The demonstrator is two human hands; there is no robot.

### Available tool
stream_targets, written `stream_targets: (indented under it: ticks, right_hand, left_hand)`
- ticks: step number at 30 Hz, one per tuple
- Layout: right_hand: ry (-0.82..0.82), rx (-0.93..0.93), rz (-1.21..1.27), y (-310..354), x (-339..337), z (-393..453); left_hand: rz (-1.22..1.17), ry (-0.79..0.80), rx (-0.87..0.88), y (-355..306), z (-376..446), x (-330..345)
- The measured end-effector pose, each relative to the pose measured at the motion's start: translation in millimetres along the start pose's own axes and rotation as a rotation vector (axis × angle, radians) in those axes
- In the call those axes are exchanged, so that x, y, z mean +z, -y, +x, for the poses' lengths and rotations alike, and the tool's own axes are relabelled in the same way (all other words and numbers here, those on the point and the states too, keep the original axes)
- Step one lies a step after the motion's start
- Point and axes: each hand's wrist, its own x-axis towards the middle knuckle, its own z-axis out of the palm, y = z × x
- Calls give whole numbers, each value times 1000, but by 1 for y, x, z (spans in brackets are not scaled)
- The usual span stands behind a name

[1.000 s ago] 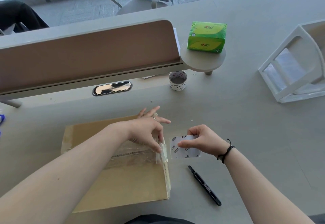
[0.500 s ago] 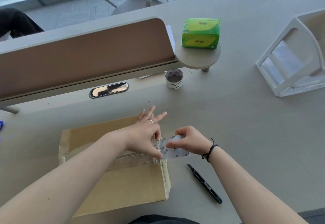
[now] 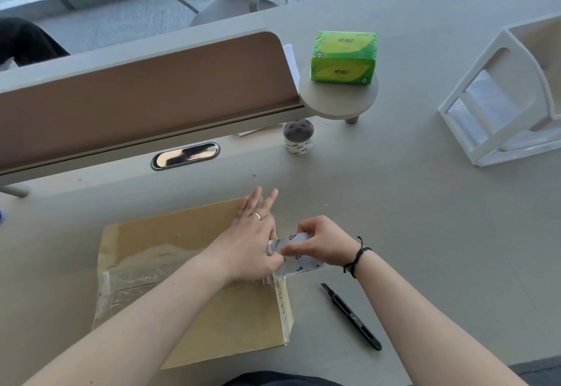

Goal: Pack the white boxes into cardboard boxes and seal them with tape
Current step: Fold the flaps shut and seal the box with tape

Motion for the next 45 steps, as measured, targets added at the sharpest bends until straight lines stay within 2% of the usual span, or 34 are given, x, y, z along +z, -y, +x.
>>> stream_targets:
  ticks: [10, 18, 27, 32, 40, 45]
  right_hand:
    - [-13, -21, -4, -4, -1, 1]
    - [10, -18, -111, -3, 3, 7]
    - [21, -54, -153, -4, 2, 13]
    - [-44, -39, -226, -22, 5, 17]
    - [-26, 7, 6, -39, 7, 18]
    - [13, 72, 211, -52, 9, 16]
  left_hand:
    - [-187, -102, 6, -1, 2, 8]
    - [-107, -106, 79, 7, -9, 13]
    - [-107, -80, 59, 8, -7, 13]
    - [-118, -67, 38, 5, -8, 9]
    - [-75, -44, 50, 5, -15, 2]
    - [203, -107, 141, 16, -30, 11]
